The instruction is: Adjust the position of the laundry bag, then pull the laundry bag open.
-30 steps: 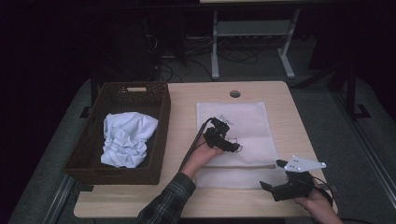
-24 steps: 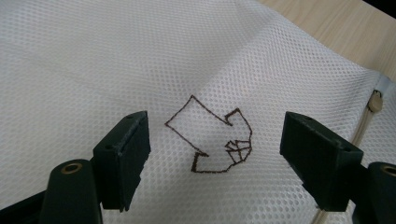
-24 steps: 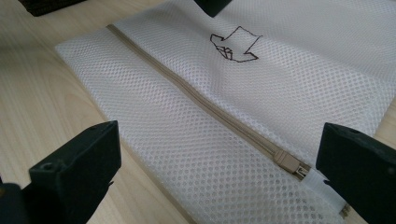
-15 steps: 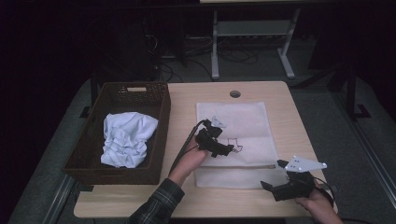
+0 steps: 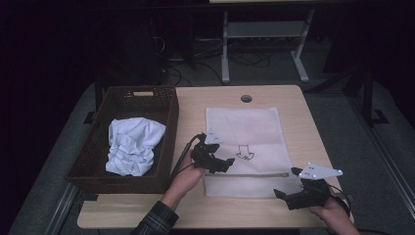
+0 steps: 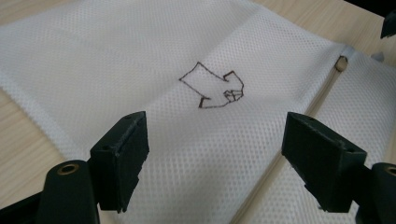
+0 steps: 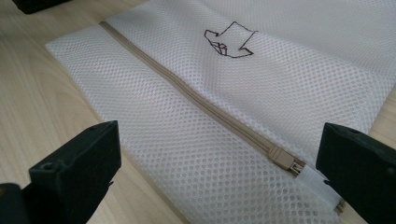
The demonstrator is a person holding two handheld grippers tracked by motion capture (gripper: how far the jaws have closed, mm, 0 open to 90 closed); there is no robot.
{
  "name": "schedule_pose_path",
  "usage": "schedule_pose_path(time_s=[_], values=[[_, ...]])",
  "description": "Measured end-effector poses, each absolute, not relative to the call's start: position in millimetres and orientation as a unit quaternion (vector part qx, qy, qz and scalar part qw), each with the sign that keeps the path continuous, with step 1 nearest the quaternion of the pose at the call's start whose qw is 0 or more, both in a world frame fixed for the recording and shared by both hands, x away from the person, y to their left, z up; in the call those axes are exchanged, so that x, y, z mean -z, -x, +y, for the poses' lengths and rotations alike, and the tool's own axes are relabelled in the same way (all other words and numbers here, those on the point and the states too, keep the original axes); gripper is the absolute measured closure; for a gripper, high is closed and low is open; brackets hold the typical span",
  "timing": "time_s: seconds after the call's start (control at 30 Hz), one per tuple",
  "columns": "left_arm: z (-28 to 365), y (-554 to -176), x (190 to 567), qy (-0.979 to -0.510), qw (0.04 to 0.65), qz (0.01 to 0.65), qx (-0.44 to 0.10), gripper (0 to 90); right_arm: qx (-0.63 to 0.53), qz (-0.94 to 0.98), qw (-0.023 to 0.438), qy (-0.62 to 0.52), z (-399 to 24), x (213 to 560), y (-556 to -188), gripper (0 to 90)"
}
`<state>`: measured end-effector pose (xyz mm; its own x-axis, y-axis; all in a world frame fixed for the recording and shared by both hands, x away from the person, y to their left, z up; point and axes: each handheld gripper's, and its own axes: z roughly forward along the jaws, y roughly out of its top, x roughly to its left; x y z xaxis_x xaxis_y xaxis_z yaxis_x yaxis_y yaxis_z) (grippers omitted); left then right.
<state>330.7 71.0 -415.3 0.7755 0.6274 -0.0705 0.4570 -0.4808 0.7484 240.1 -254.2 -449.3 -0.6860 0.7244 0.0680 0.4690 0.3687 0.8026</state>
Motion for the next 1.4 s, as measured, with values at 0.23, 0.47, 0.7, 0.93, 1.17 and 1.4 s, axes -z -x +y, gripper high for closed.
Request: schedule_pose_path(time_s=[0.23,0.47,0.7,0.93,1.17,1.4], values=[[89,-315,419,-0.847,0.407,0.325,-0.112,21.4,-0.421,0.815,0.151,-0.370,-254,451,-242,0.0],[105,-298,426,-0.847,0.402,0.328,-0.117,18.7,-0.417,0.815,0.150,-0.373,-255,452,-243,0.0],[116,-286,434,-0.845,0.400,0.332,-0.126,17.4,-0.415,0.816,0.153,-0.372,-257,453,-244,0.0],[124,-278,437,-0.845,0.399,0.331,-0.128,17.4,-0.416,0.817,0.149,-0.369,-258,452,-246,0.0],[133,-273,441,-0.845,0.400,0.332,-0.126,17.4,-0.405,0.826,0.142,-0.366,-263,452,-255,0.0],[132,-272,443,-0.846,0.398,0.332,-0.123,17.4,-0.404,0.830,0.135,-0.361,-274,450,-264,5.3]])
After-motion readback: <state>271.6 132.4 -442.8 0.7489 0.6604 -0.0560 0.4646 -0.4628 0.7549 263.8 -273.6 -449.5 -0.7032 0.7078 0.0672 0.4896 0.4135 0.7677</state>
